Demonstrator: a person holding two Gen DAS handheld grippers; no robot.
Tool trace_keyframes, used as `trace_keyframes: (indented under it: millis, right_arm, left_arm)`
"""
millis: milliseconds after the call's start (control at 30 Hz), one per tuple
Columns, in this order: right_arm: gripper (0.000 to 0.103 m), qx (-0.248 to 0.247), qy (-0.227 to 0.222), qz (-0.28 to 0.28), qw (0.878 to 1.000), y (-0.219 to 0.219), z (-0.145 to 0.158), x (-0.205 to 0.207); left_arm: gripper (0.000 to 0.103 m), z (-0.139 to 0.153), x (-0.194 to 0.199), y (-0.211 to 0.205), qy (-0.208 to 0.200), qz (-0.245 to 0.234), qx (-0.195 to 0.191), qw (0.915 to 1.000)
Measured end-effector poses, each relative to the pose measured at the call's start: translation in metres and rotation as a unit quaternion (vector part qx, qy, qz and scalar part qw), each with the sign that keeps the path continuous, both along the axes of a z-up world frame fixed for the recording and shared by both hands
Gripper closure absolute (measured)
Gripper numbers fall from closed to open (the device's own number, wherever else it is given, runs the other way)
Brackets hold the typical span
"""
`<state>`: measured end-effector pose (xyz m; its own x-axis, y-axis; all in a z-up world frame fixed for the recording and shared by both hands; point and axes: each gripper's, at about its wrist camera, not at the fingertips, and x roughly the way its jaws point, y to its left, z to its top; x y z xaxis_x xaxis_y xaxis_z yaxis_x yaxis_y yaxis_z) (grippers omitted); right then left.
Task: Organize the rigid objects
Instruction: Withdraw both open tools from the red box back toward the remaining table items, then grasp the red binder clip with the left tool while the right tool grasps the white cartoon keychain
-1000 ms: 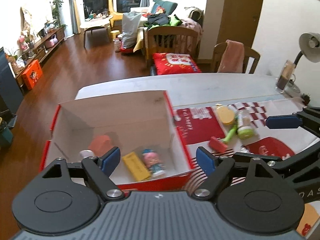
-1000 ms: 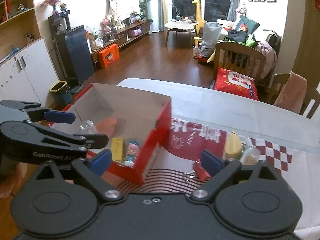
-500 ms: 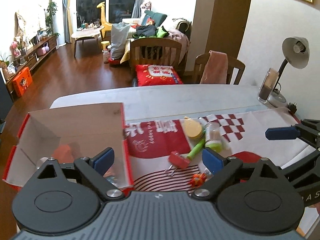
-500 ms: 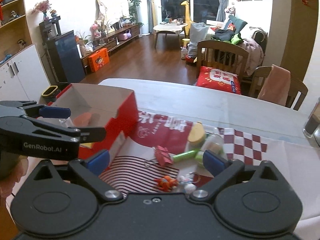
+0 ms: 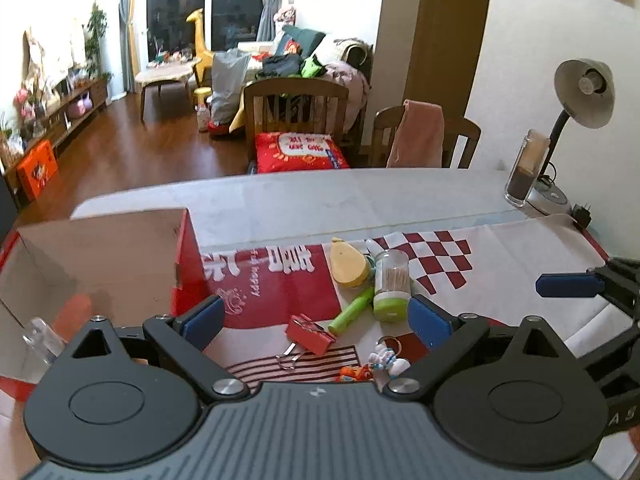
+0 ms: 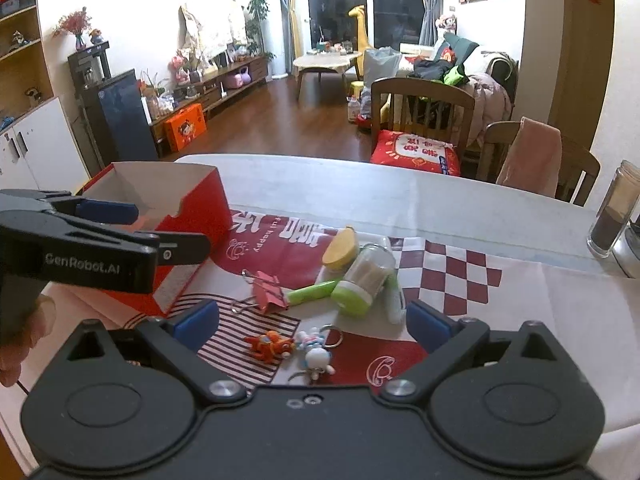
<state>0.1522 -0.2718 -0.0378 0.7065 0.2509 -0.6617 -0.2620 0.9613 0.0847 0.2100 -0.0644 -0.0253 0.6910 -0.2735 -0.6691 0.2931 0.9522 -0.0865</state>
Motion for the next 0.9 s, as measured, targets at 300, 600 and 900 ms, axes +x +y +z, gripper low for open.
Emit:
trace_keyframes:
  millis: [300,600,900]
  right_arm:
    - [0.003,-0.039,0.005,0.026,0.999,-0.006,-0.037,0.007]
    - [0.019,-0.051,0.047,0.032,0.997,-0.012,-0.077,0.021]
    - [0.038,-0.059,0.079,0.060,0.993,0.008,-0.103,0.040]
  left_arm:
    - [0.005,-0.042,0.016,-0.018,0.030,0.014,0.004,0.9994]
    - [0.005,-0.077,0.035,-0.029,0.038,0.024,0.019,0.9988]
    - [0.005,-0.110,0.062,-0.034,0.046,0.031,0.047,0.9974]
